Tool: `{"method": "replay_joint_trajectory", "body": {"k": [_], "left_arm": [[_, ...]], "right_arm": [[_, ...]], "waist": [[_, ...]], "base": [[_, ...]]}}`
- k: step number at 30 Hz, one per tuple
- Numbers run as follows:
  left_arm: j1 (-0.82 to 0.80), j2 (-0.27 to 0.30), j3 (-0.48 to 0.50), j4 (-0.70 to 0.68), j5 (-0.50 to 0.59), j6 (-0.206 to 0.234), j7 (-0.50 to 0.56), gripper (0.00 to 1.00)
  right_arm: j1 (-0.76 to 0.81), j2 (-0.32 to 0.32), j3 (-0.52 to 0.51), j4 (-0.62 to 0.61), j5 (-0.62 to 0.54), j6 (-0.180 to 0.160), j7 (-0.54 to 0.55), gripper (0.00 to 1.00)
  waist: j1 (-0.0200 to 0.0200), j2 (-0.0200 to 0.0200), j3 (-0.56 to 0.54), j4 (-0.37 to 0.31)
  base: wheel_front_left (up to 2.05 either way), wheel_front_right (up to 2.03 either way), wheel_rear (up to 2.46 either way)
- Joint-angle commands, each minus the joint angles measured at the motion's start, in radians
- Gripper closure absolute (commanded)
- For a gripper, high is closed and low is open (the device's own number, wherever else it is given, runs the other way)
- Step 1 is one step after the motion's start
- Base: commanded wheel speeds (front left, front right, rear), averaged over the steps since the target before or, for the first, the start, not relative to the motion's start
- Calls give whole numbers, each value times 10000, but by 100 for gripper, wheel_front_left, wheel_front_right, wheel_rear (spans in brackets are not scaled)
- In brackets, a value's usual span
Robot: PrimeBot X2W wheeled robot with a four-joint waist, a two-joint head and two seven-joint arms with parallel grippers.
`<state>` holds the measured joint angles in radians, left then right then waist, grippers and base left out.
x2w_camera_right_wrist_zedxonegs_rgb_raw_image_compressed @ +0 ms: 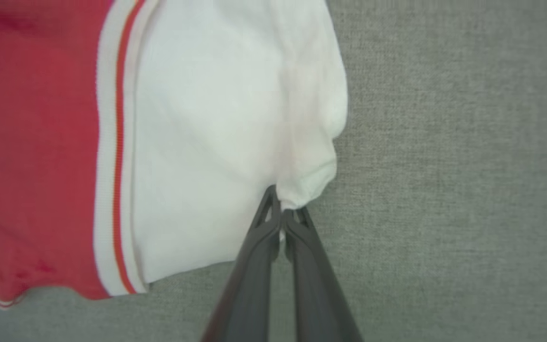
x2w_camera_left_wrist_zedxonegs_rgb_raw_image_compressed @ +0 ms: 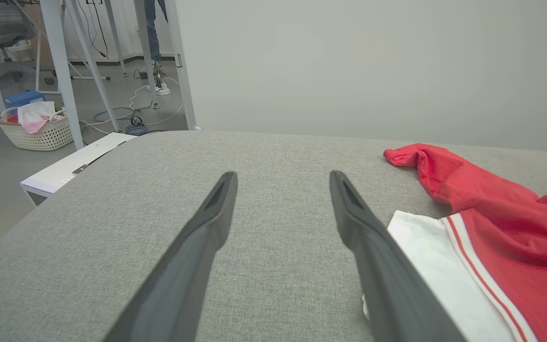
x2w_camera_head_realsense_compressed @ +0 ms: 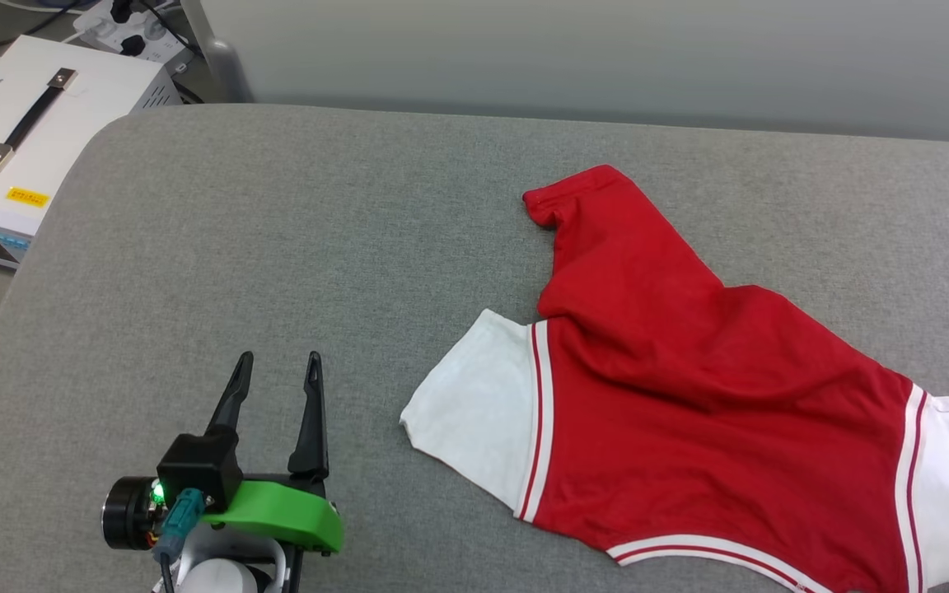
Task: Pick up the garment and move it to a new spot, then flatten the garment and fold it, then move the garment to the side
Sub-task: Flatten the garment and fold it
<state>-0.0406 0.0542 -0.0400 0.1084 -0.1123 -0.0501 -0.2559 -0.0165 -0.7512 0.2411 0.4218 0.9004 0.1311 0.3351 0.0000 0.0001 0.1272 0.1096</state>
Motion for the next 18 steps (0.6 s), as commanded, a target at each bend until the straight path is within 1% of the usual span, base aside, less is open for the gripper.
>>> {"method": "replay_joint_trajectory", "body": {"k": [1, 4, 8, 10, 12, 15, 18], "left_arm": [[51, -40, 48, 35, 99, -58, -59, 0], [74, -40, 137, 86, 163, -100, -59, 0], [54, -18, 285, 60, 256, -178, -59, 0], [-18, 51, 375, 22, 296, -241, -59, 0], [-149, 140, 436, -14, 316, -315, -59, 0], [-468, 348, 435, -54, 310, -469, -59, 0], [-962, 720, 182, 51, 220, -661, -59, 0]], "right_arm": [[131, 149, -99, 12, -230, -4, -241, 0], [54, 344, -443, -153, -1027, -4, -1091, 0], [-76, 734, -1284, -450, -2170, -4, -2337, 0], [-125, 1096, -1860, -753, -2898, -4, -2960, 0], [-95, 1489, -2313, -1138, -3536, -4, -3349, 0], [65, 2166, -2822, -1843, -4244, -4, -3648, 0], [330, 2867, -3135, -2661, -4925, -4, -3722, 0]], "waist": [[0, -1, -76, -6], [0, -1, -231, -65], [0, -1, -410, -192], [0, -1, -496, -274], [0, -1, -547, -317], [0, -1, -610, -357], [0, -1, -667, -359]], "base": [[0, 0, 0], [0, 0, 0], [0, 0, 0], [0, 0, 0], [0, 0, 0], [0, 0, 0], [0, 0, 0]]}}
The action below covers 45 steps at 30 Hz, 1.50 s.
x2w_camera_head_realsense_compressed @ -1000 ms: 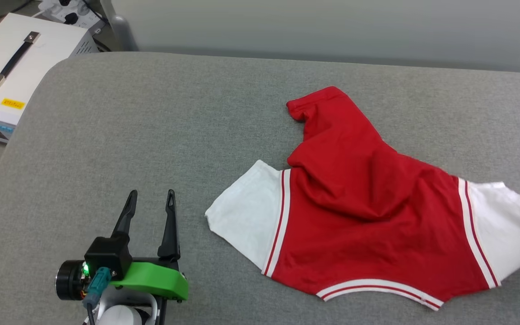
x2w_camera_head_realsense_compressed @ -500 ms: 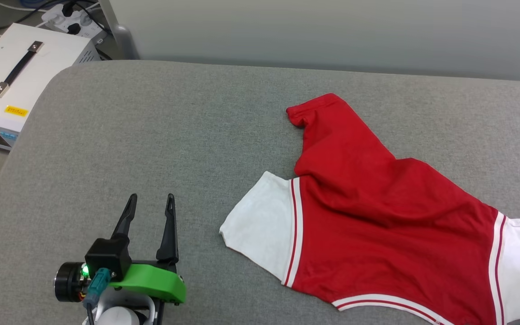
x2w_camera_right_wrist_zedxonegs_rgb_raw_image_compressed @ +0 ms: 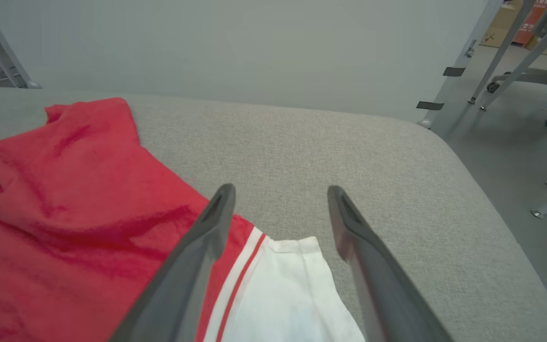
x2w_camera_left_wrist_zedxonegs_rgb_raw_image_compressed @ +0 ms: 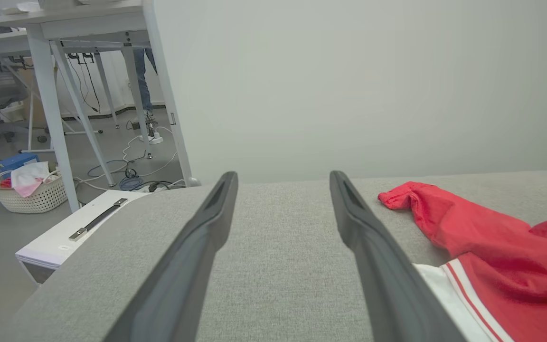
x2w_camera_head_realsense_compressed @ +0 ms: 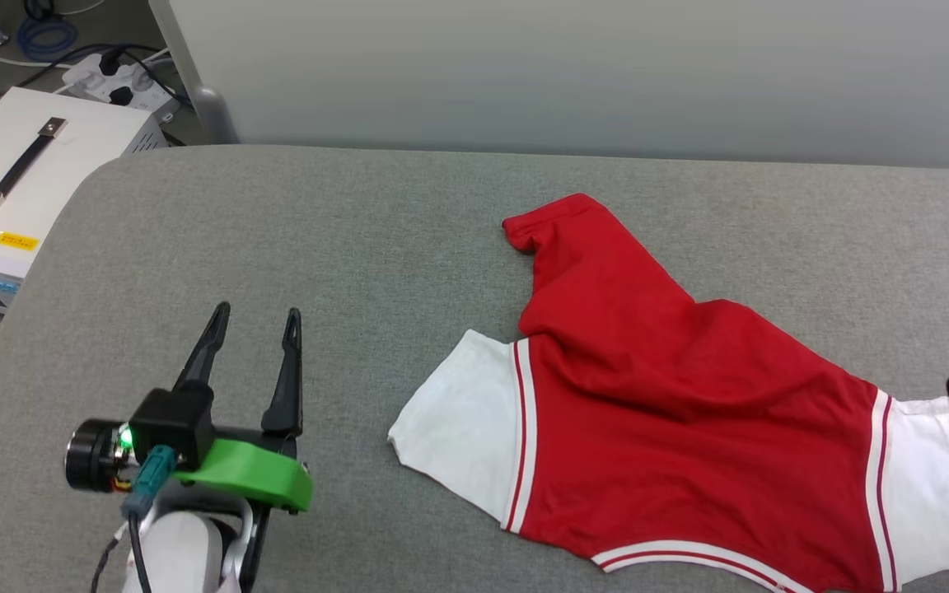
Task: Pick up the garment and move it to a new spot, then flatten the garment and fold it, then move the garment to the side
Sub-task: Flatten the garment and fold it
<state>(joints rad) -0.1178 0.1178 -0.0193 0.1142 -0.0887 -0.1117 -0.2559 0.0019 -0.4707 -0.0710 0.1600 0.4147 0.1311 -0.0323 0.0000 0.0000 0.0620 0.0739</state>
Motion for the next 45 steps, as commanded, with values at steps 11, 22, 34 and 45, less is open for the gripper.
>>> {"method": "replay_joint_trajectory", "body": {"k": [11, 22, 34, 45], "left_arm": [[-2944, 2151, -2914, 875, -2708, -186, 2289, 0], [-4711, 3730, -6385, 1003, -6936, -188, 8008, 0], [-5430, 3881, -8629, 2627, -7653, -189, 9247, 0], [-5787, 3875, -10404, 4201, -7856, -189, 8426, 76]], "right_arm": [[775, 1523, 19, -2131, -1151, -4, 178, 0], [593, 1762, 243, -2189, -1460, -4, 258, 0], [-303, 1837, 923, -1579, -1587, -4, 1, 0], [-906, 1899, 1340, -936, -1584, -4, -369, 0]], "waist": [[0, 0, 84, -75], [0, 0, 355, -280], [0, 0, 1006, -942], [0, 0, 1525, -1315]], "base": [[0, 0, 0], [0, 0, 0], [0, 0, 0], [0, 0, 0]]}}
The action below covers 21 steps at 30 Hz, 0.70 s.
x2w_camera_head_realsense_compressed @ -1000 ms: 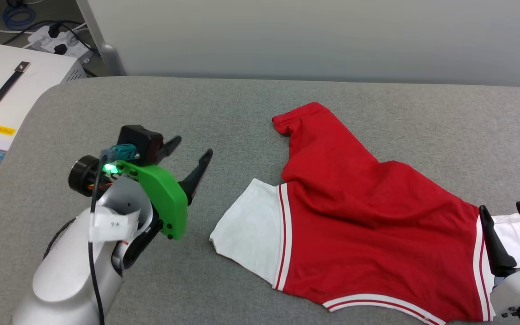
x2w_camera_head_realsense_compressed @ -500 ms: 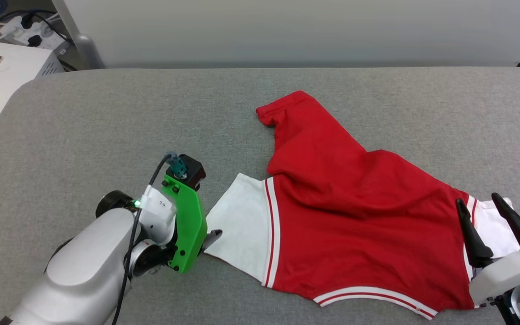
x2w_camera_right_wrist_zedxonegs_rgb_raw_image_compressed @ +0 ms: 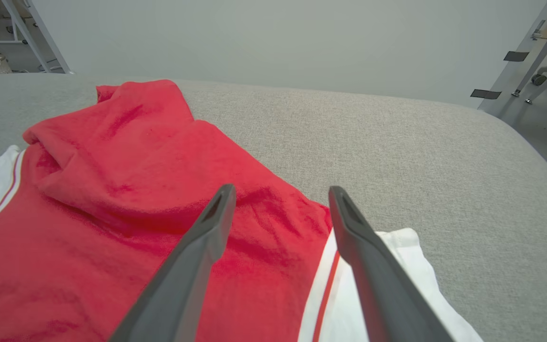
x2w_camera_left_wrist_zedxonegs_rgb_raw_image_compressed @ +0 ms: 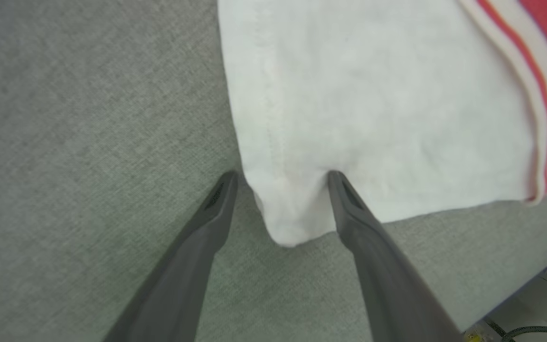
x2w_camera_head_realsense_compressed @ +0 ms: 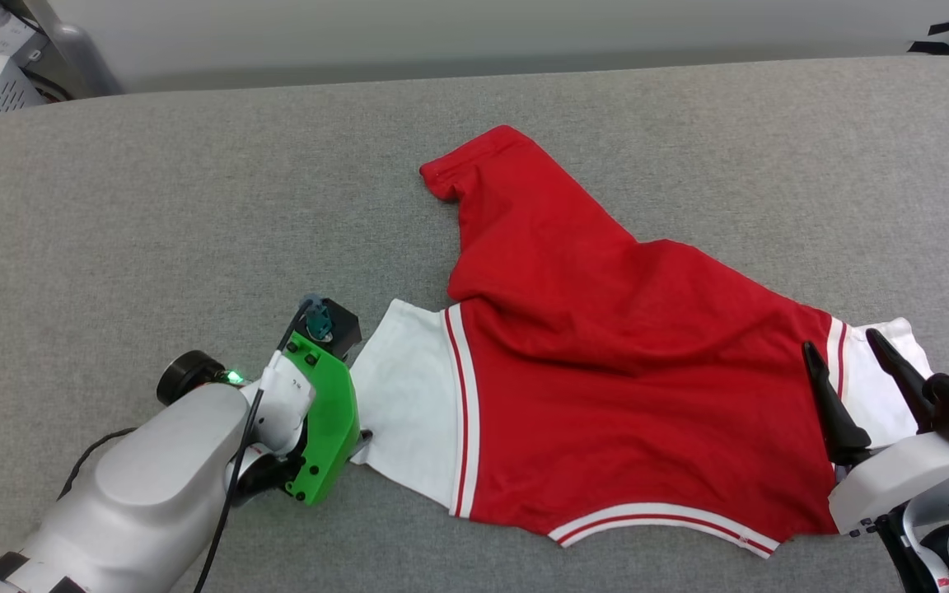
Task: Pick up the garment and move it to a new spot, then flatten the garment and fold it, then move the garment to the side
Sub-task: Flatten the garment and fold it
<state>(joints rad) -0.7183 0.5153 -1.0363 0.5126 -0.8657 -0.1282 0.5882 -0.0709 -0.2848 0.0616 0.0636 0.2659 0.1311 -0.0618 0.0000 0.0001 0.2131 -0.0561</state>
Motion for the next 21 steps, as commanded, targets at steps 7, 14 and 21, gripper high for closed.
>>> {"method": "replay_joint_trajectory", "body": {"k": [7, 14, 21], "left_arm": [[167, 24, -467, 506, -614, -25, -1382, 100], [307, 664, -227, 619, -671, -25, -2925, 100], [784, 1354, 264, 469, -977, 152, -3820, 100]], "right_arm": [[-156, -31, 62, 291, -47, -4, -88, 0], [212, -578, -371, 213, 87, -4, -19, 0], [631, -1515, -658, -472, 256, -4, 984, 0]], "waist": [[0, -1, -371, 109], [0, -1, -898, 386], [0, -1, -1177, 584]], "base": [[0, 0, 0], [0, 0, 0], [0, 0, 0]]}}
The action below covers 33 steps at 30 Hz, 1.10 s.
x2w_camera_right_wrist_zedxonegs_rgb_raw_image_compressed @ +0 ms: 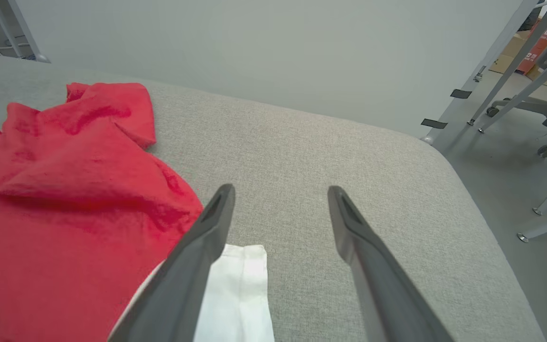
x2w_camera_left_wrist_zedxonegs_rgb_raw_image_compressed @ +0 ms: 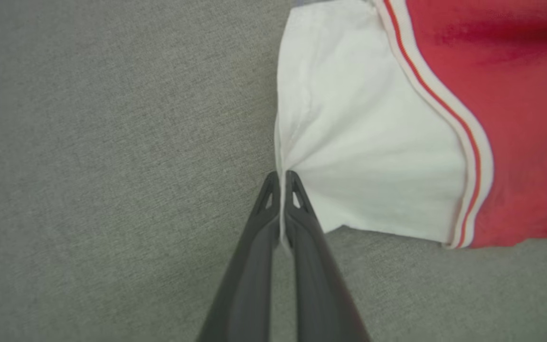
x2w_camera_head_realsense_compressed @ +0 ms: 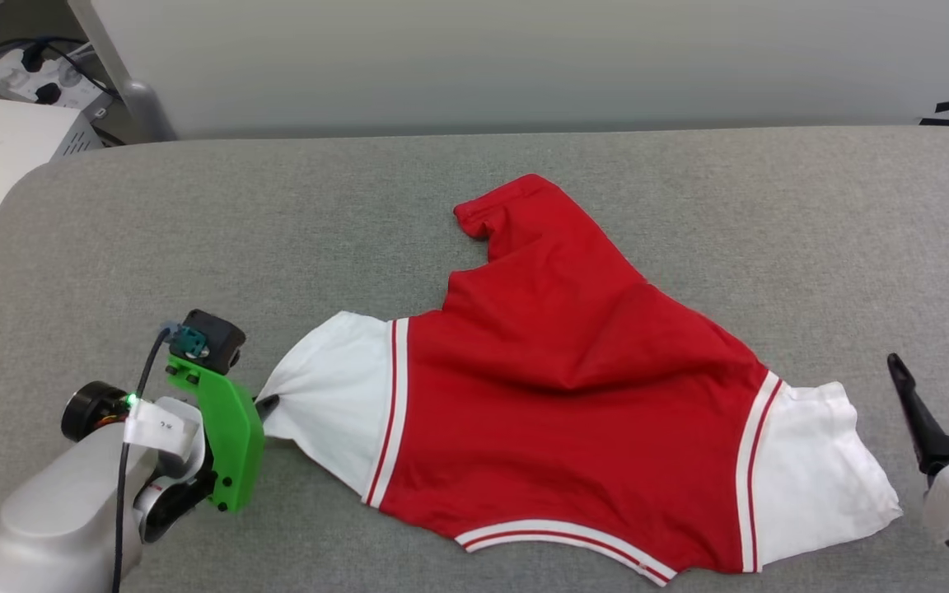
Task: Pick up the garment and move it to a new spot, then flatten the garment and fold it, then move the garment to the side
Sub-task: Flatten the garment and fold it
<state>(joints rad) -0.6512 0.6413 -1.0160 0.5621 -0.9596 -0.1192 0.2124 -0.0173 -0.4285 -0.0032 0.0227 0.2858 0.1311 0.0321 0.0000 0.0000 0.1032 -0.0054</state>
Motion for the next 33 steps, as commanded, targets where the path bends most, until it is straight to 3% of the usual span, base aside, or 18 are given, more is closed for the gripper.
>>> {"method": "replay_joint_trajectory", "body": {"k": [1, 8, 9, 10, 14, 18, 24, 33], "left_arm": [[168, 176, 101, -86, -54, 120, -126, 100], [481, 621, 268, -605, -98, 543, -397, 100], [514, 599, 295, -873, -98, 716, -445, 100], [487, 564, 297, -1035, -68, 804, -465, 100], [364, 537, 306, -1282, 4, 871, -502, 100], [202, 510, 304, -1462, 105, 898, -545, 100], [7, 437, 283, -1682, 246, 923, -629, 100], [20, 333, 245, -1706, 258, 881, -816, 100]], "right_arm": [[108, -263, 3, -171, 127, -4, 242, 0], [268, -1988, 924, -1005, 1651, -4, 3561, 0], [199, -2618, 1380, -1364, 2459, -4, 5006, 0], [119, -2813, 1571, -1410, 2795, -4, 5704, 0], [-38, -2946, 1981, -1103, 3196, -4, 6714, 0], [-271, -2822, 2422, -510, 3360, -4, 7004, 0], [-826, -2427, 3249, 812, 3195, -4, 6547, 0], [-1283, -1868, 5419, 3081, 3568, -4, 5665, 0]], "waist": [[0, 0, -94, 92], [0, 0, -12, 201], [0, 0, 114, 252], [0, 0, 220, 298], [0, 0, 437, 412], [0, 0, 666, 558], [0, 0, 974, 731], [0, 0, 1042, 859]], "base": [[0, 0, 0], [0, 0, 0], [0, 0, 0], [0, 0, 0], [0, 0, 0], [0, 0, 0], [0, 0, 0], [0, 0, 0]]}}
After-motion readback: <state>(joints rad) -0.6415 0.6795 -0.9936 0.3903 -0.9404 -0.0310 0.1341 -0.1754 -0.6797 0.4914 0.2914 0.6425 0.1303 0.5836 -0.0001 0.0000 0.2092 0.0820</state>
